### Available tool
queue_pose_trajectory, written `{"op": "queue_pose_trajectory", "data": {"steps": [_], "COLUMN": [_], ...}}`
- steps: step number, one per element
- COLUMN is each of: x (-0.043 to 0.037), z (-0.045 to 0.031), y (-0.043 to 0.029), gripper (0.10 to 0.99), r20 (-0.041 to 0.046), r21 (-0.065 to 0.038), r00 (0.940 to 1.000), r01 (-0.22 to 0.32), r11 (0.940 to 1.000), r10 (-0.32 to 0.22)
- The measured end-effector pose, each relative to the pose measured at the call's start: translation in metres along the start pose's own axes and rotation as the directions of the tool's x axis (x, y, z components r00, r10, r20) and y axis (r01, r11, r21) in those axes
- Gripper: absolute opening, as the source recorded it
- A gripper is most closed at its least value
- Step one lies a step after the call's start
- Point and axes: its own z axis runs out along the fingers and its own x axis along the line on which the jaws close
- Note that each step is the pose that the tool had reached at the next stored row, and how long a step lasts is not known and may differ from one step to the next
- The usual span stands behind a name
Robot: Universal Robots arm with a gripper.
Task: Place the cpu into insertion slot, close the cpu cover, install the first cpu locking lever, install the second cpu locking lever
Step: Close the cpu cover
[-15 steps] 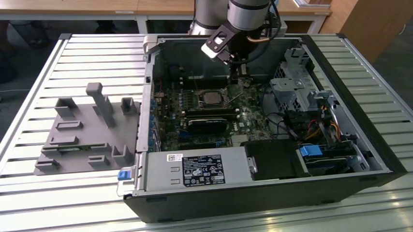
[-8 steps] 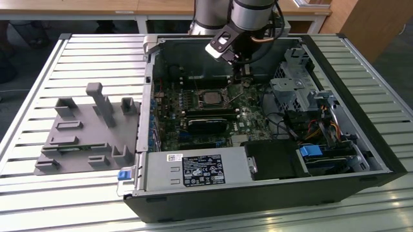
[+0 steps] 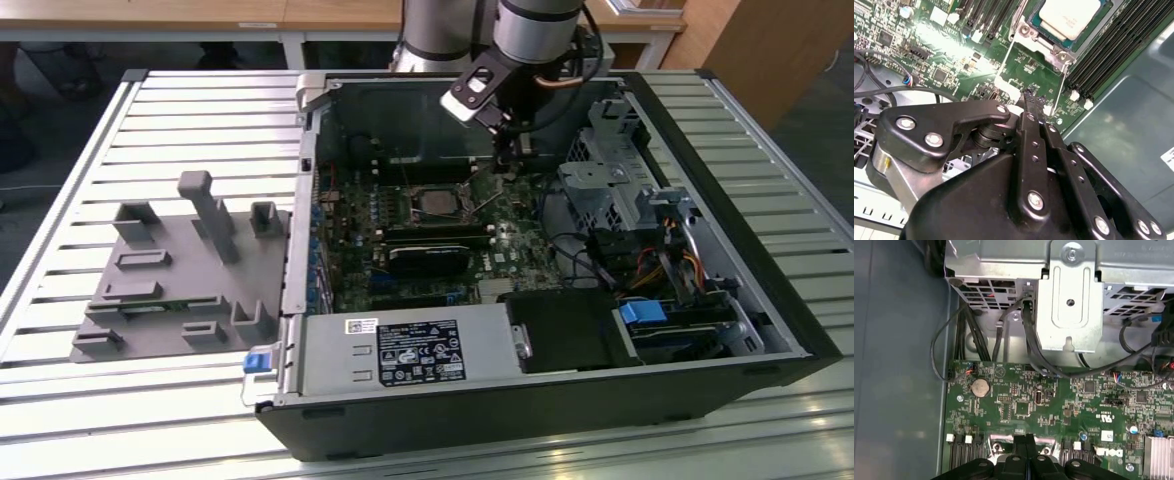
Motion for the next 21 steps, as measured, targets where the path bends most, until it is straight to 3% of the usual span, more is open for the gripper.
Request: {"op": "queue_pose_trajectory", "data": {"steps": [15, 21], "x": [0.0038, 0.0053], "z": [0.0022, 0.0046], "y": [0.0168, 0.0202], "gripper": [0.106, 0.106], "r20": [0.0001, 0.0], "r21": [0.001, 0.002], "r00": [1.0, 1.0], "r01": [0.006, 0.006], "r11": [1.0, 1.0], "r10": [-0.006, -0.006]}}
